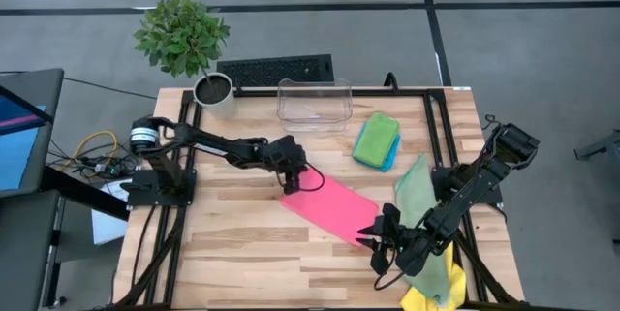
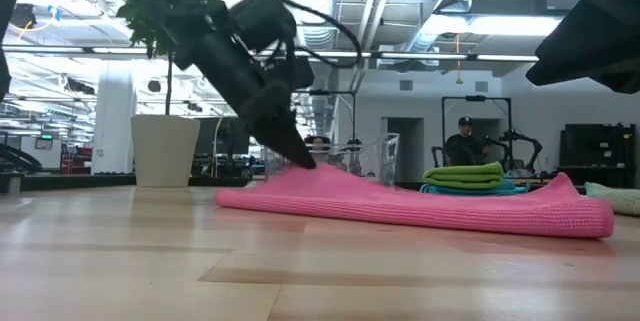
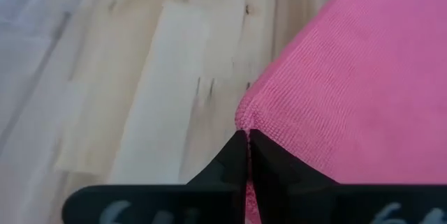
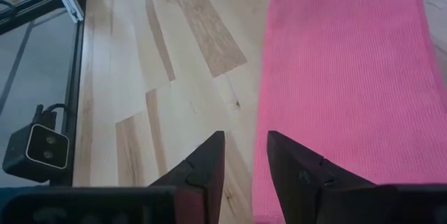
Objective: Fold microfiber towels
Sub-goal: Fold pink microfiber towel
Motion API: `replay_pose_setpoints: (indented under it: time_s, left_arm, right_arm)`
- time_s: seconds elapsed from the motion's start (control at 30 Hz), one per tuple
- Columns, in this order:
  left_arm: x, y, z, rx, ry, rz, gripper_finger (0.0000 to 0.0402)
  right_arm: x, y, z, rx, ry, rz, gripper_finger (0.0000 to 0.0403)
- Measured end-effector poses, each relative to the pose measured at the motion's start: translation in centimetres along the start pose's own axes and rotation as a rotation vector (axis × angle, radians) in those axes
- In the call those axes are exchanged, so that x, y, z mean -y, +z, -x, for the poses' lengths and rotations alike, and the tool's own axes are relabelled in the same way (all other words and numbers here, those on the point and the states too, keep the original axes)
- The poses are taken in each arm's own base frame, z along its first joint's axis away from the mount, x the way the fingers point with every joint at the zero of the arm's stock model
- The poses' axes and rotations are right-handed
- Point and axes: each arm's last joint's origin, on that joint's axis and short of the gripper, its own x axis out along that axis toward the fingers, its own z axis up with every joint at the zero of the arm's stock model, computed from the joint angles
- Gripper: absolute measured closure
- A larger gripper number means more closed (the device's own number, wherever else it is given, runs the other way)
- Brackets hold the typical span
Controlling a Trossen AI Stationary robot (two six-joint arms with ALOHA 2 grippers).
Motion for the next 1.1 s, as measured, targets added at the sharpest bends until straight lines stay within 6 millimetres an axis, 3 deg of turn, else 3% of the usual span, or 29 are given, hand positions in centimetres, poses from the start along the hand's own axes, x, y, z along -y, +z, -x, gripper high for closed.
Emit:
replay_pose_setpoints:
  time_s: [0.1, 0.33, 0.57, 0.83, 1.1]
  left_arm:
    - [0.4, 0.2, 0.9, -0.015, 0.044, 0.006, 0.0401]
    - [0.8, -0.5, 0.6, -0.067, 0.154, 0.011, 0.0401]
    - [1.2, -1.3, 0.8, -0.117, 0.203, 0.245, 0.0401]
    - [5.2, -1.7, 1.7, -0.091, 0.266, 0.246, 0.0401]
    - [7.0, -3.0, 2.3, -0.142, 0.346, 0.235, 0.0401]
  right_arm:
    - [0.0, 0.0, 0.0, -0.001, -0.002, 0.002, 0.0269]
    - [0.0, 0.0, 0.0, -0.001, -0.002, 0.002, 0.0269]
    - [0.2, 0.2, -0.7, 0.021, -0.027, -0.062, 0.0269]
    - [2.2, 0.9, -3.9, -0.026, -0.123, -0.09, 0.0269]
    - [4.3, 2.3, -5.2, -0.068, -0.206, -0.138, 0.0269]
